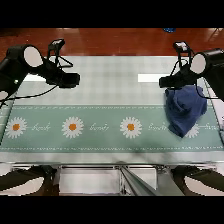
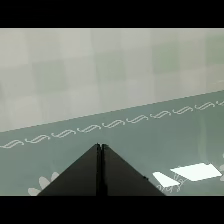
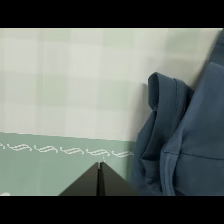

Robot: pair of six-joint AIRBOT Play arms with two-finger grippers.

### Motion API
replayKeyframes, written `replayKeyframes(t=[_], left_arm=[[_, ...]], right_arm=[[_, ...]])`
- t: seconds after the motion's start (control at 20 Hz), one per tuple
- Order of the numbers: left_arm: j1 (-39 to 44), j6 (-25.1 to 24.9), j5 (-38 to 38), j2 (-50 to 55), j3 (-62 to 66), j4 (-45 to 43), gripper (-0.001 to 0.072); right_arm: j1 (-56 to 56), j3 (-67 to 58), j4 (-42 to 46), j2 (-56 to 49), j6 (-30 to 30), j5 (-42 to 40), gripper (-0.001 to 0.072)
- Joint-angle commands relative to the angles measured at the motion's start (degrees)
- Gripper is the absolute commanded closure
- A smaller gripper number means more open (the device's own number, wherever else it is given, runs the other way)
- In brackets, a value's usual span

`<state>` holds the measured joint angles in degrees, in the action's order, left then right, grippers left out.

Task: Fold the shirts.

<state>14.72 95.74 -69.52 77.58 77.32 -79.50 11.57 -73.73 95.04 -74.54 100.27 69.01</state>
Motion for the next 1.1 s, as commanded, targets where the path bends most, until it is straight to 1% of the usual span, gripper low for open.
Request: replayKeyframes(t=[0.0, 0.8, 0.9, 1.0, 1.05], left_arm=[[-0.04, -0.02, 0.02, 0.02, 0.04, -0.02, 0.0689], [-0.04, -0.04, 0.57, 0.04, 0.04, -0.02, 0.0689], [-0.09, -0.04, 5.07, 0.61, 0.04, -0.04, 0.0689], [-0.09, -0.04, 7.58, 1.75, 0.04, -0.07, 0.0689], [-0.11, -0.04, 9.64, 2.51, 0.04, -0.07, 0.0689]], right_arm=[[0.02, 0.00, -0.02, -0.04, 0.02, 0.02, 0.0687], [0.02, 0.00, -0.17, -0.04, 0.04, -0.37, 0.0687], [0.02, 0.00, 0.02, -0.04, -0.02, -5.42, 0.0688], [0.02, 0.00, 1.46, -0.09, -0.55, -13.81, 0.0684], [0.02, 0.02, 5.68, -0.42, -0.37, -18.38, 0.0572]])
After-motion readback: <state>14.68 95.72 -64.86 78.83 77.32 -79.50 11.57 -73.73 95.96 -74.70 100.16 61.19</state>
